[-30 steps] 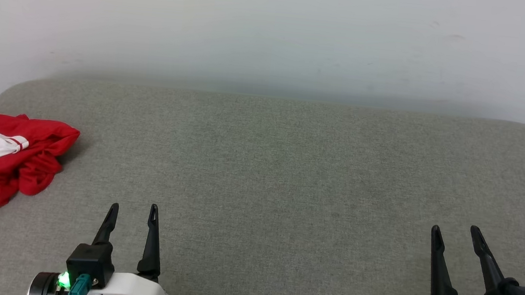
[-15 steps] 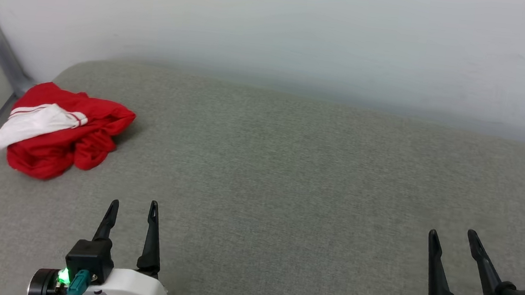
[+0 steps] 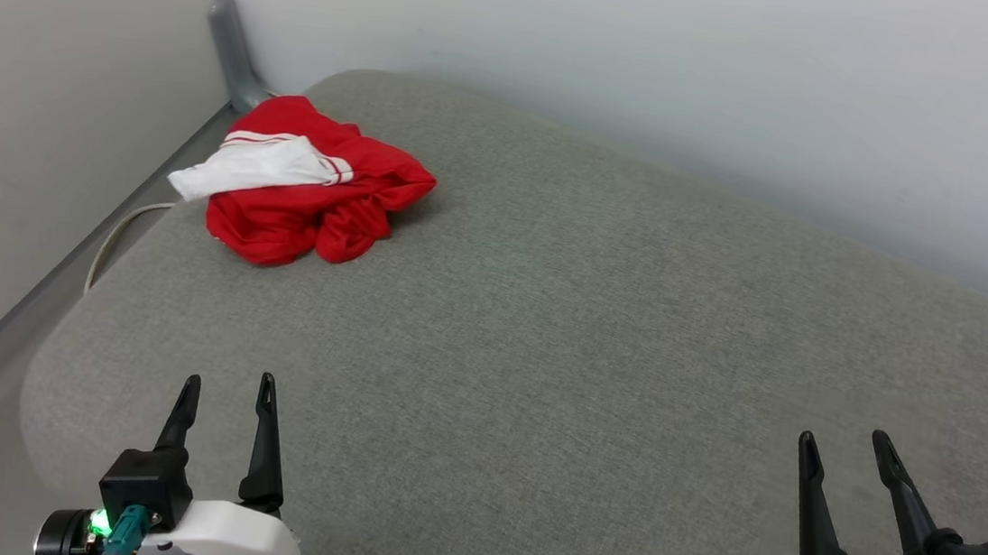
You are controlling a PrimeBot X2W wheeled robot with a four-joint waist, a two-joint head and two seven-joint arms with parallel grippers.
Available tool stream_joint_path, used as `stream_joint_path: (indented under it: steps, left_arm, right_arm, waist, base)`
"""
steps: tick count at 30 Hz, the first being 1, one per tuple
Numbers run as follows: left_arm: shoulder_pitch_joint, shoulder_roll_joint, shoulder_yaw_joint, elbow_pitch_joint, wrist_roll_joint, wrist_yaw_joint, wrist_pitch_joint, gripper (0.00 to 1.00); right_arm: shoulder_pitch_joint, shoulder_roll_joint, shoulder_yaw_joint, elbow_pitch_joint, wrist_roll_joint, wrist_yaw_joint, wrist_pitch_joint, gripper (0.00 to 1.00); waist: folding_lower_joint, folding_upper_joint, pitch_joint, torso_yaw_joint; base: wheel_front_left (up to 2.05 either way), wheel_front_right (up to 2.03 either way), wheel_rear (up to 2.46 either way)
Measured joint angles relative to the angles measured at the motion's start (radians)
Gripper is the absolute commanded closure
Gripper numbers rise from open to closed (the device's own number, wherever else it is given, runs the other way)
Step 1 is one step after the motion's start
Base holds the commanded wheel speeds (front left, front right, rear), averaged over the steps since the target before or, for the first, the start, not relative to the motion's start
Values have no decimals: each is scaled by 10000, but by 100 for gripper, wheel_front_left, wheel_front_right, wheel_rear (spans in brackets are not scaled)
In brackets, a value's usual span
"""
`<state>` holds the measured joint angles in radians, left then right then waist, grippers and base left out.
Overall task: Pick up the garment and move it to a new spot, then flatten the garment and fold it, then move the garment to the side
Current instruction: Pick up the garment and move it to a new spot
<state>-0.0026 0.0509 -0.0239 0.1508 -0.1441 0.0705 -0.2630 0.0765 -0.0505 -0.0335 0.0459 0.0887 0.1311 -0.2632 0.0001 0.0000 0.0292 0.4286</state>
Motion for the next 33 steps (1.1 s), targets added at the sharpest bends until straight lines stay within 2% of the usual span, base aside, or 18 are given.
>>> stream_joint_path:
  steps: [6, 12, 18, 21, 27, 33]
  left_arm:
    - [32, 2, 155, 19, -90, 4, 0, 0]
    - [25, -4, 324, 44, -291, -8, 0, 0]
    - [-842, 92, 1156, 25, -253, -602, 0, 0]
    - [-1621, 376, 1678, 13, -163, -911, 0, 0]
    - [-3602, 844, 2721, 184, -708, -1530, 0, 0]
    - [-5378, 2161, 2941, 1241, -1348, -1894, 146, 0]
  right_arm:
    - [-52, 0, 90, 17, 0, 0, 0, 0]
    - [-61, 0, 182, 23, -27, 0, 0, 0]
    - [-248, 0, 207, -71, -288, 0, 0, 0]
    - [-497, 0, 211, -198, -539, 0, 0, 0]
    - [-964, 2, 165, -491, -1001, 2, 0, 0]
    - [-1323, 0, 113, -782, -1246, 2, 0, 0]
  waist:
    - [-1, 0, 46, 537]
    - [-1, 0, 121, 508]
    - [-1, 0, 448, 262]
    - [0, 0, 752, 74]
    - [0, 0, 1610, -368]
    - [1, 0, 2575, -874]
  base:
    - [0, 0, 0]
    - [0, 0, 0]
    - [0, 0, 0]
    - [0, 0, 0]
    - [0, 0, 0]
    - [0, 0, 0]
